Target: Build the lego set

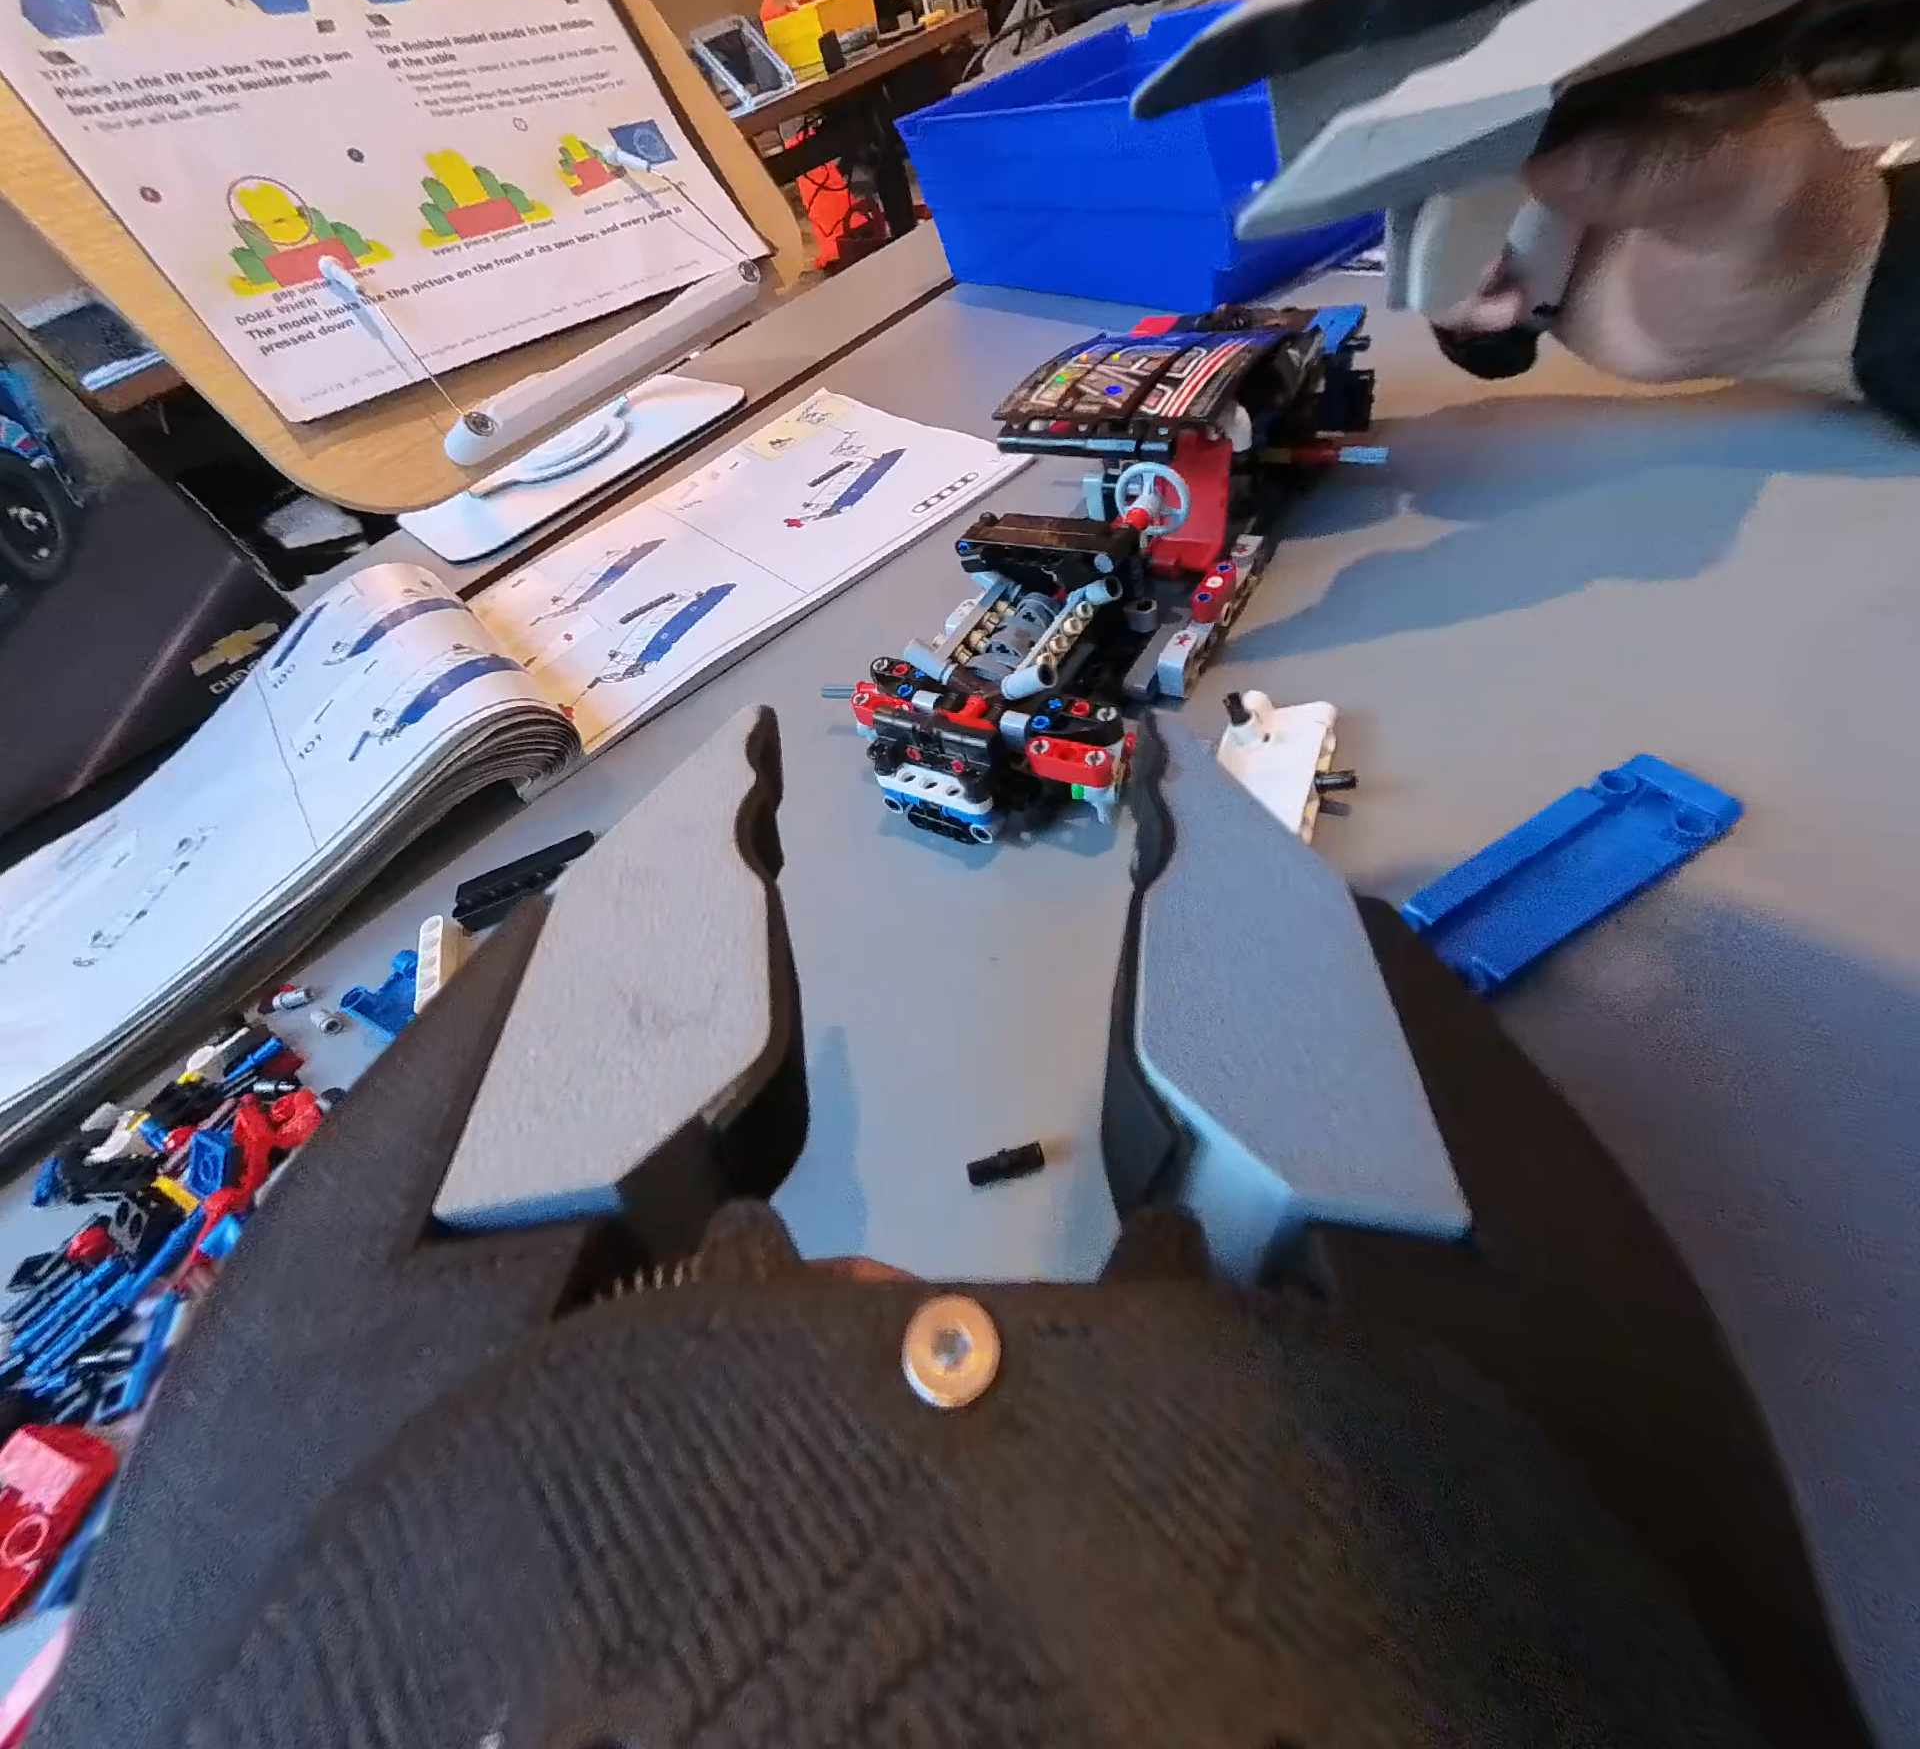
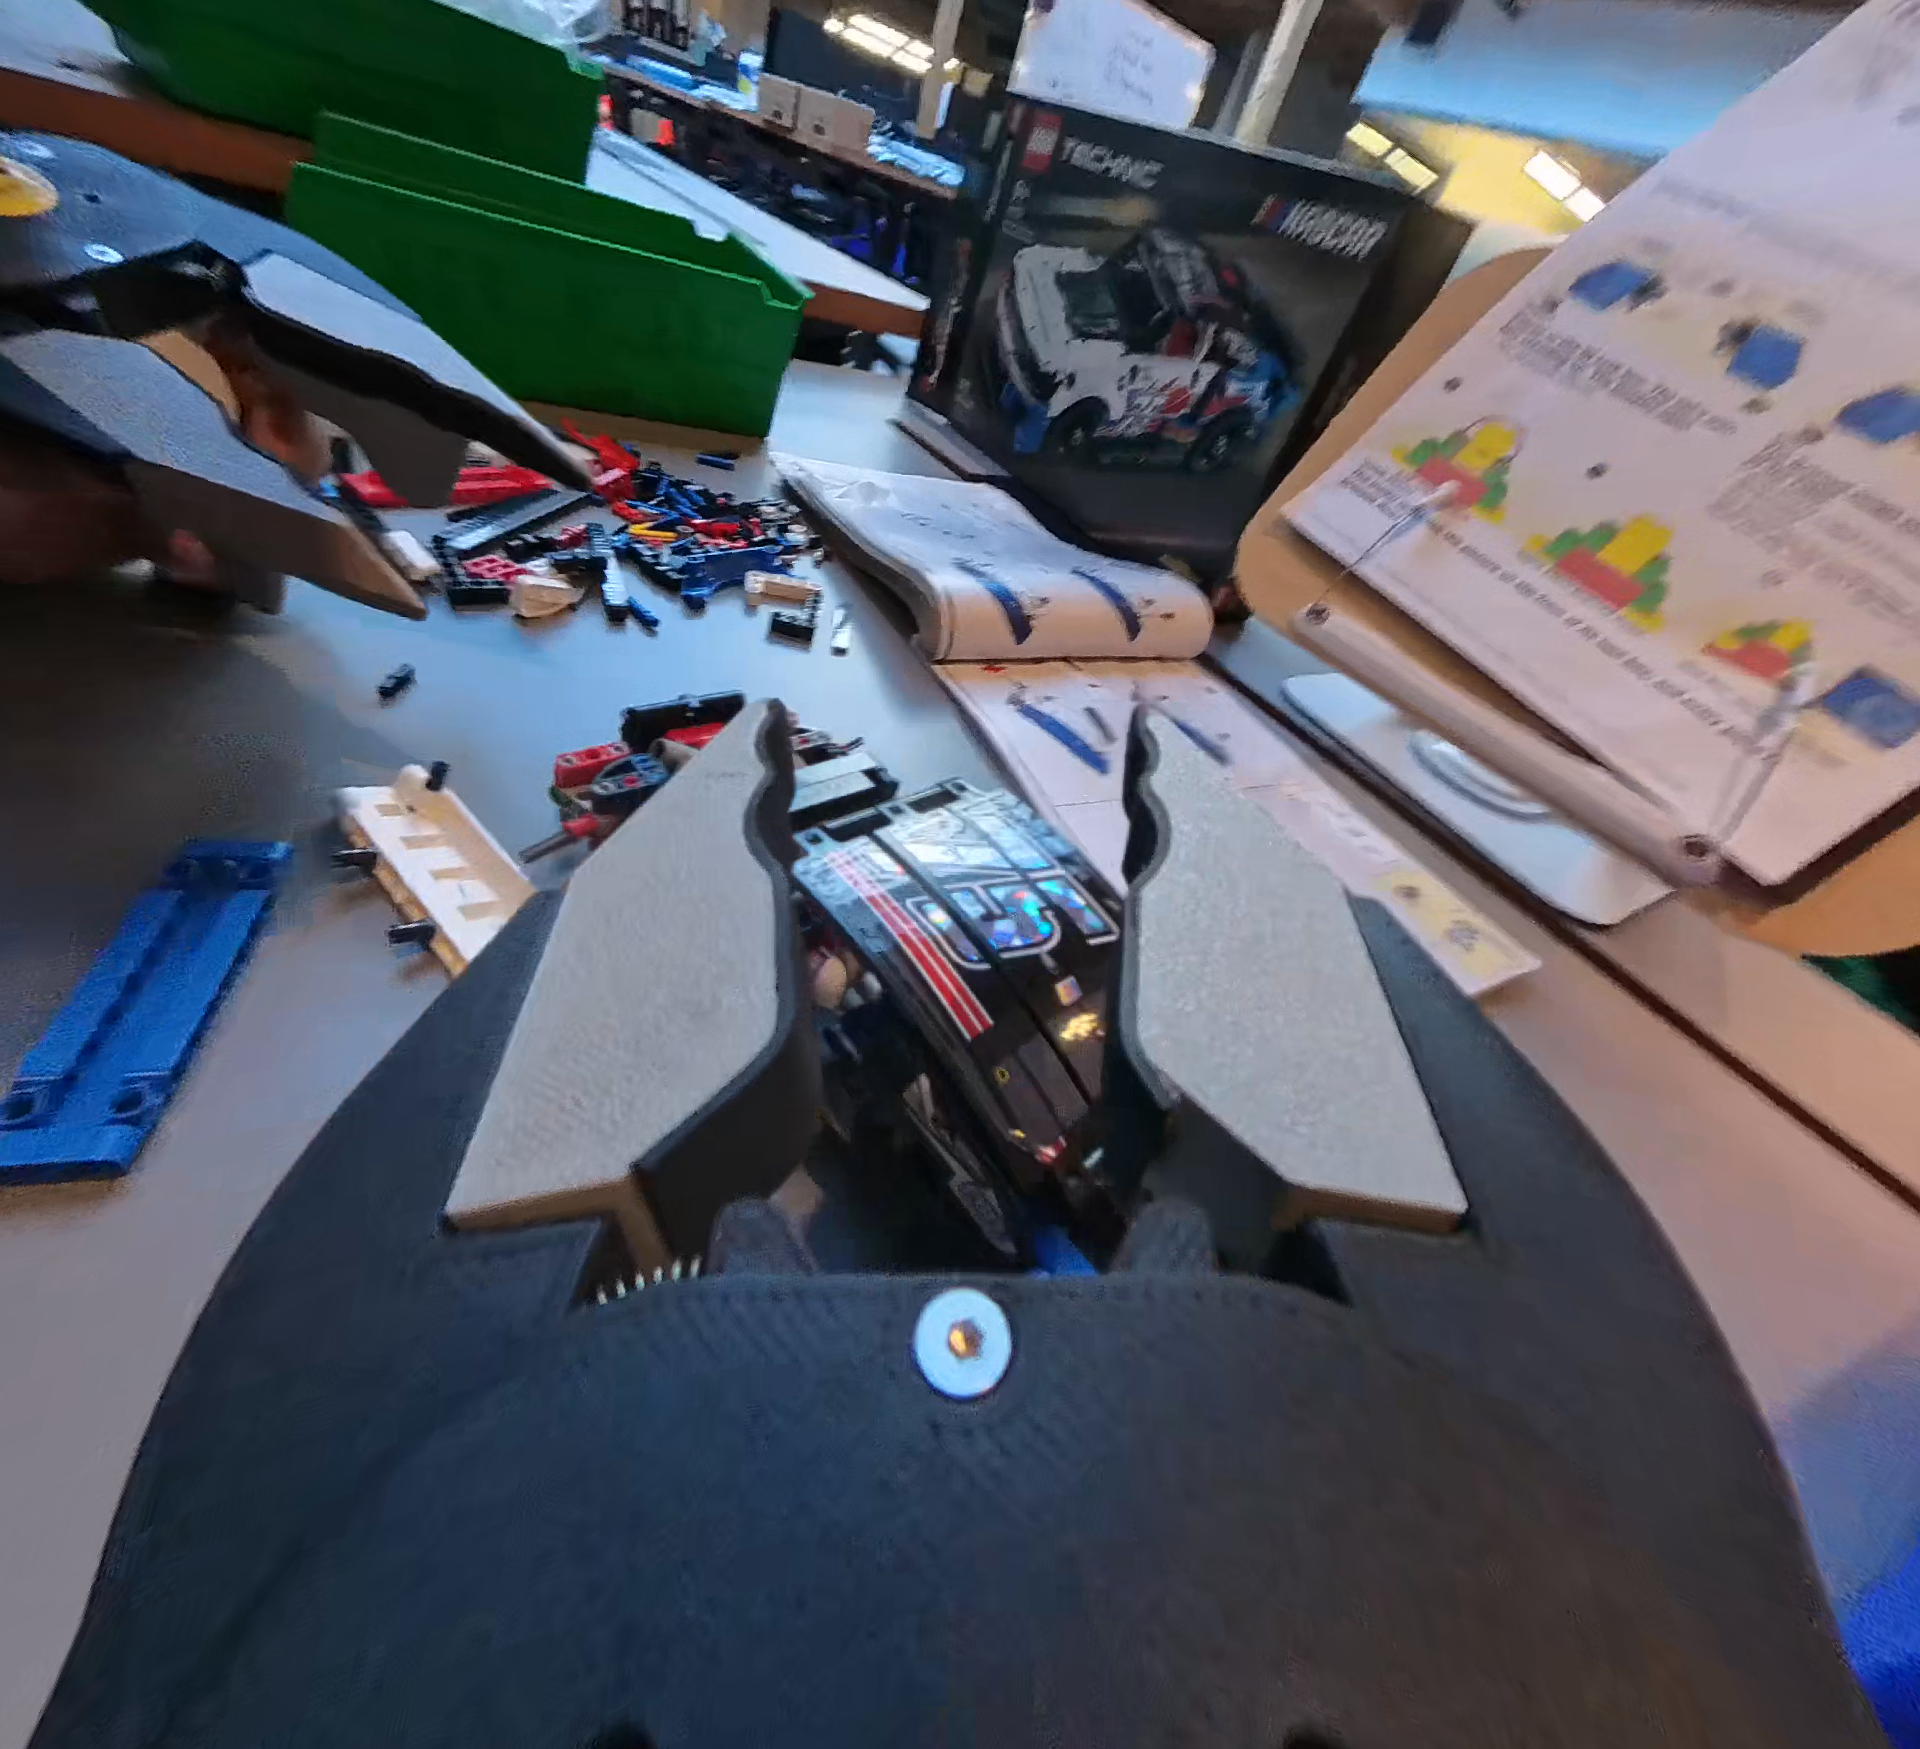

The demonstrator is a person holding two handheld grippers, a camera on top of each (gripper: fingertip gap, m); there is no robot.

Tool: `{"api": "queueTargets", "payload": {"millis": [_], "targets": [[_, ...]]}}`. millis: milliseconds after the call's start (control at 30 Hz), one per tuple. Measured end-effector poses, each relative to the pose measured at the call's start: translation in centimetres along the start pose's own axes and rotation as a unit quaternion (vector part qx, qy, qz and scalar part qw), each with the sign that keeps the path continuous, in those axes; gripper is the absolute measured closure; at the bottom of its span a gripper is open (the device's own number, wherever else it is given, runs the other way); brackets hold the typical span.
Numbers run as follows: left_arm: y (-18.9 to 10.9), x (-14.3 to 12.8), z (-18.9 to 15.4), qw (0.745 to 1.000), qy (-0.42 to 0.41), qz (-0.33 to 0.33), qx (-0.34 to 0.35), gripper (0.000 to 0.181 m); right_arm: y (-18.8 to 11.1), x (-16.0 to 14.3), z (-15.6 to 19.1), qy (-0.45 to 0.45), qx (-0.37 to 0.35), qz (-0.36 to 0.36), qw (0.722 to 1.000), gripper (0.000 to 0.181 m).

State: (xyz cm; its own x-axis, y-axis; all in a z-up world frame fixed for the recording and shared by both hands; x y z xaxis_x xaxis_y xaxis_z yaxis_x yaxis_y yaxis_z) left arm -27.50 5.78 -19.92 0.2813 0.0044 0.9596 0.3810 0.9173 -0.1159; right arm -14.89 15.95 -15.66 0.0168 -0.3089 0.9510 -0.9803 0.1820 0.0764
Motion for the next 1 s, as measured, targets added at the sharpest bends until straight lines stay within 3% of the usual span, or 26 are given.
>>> {"api": "queueTargets", "payload": {"millis": [133, 233, 433, 700, 1000], "targets": [[0.2, -0.3, -0.1, 1.000, 0.014, 0.013, 0.005, 0.116, -0.9, 0.9, -1.1, -0.008, -0.040, -0.045, 0.998, 0.137], [0.2, -0.3, 0.1, 1.000, 0.005, 0.011, 0.008, 0.119, -0.7, 0.5, -1.0, 0.031, -0.023, -0.025, 0.999, 0.132], [-0.1, -0.1, 0.6, 1.000, -0.025, 0.000, 0.007, 0.122, -1.0, 0.2, -1.7, 0.023, -0.047, -0.008, 0.999, 0.124], [-0.3, 0.0, 1.5, 0.997, -0.072, -0.014, 0.004, 0.123, -2.5, -0.1, -5.4, 0.066, -0.136, -0.003, 0.989, 0.121], [-0.1, -0.2, 1.4, 0.998, -0.064, -0.004, -0.002, 0.122, -2.1, 0.1, -4.2, 0.089, -0.092, -0.009, 0.992, 0.127]]}}
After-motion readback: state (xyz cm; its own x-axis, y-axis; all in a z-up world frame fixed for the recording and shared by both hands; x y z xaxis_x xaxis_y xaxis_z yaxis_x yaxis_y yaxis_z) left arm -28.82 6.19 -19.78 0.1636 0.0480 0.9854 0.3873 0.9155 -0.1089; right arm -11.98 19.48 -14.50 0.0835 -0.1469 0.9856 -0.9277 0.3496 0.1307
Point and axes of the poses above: each gripper's, where its closed fingertips meet, y out along the fingers, x out of its top, z = x × y across the jaws, the point moved 1 cm from there along -y, back along the fingers, and after that the axes turned 7 degrees about -z, right-handed, at the moved point
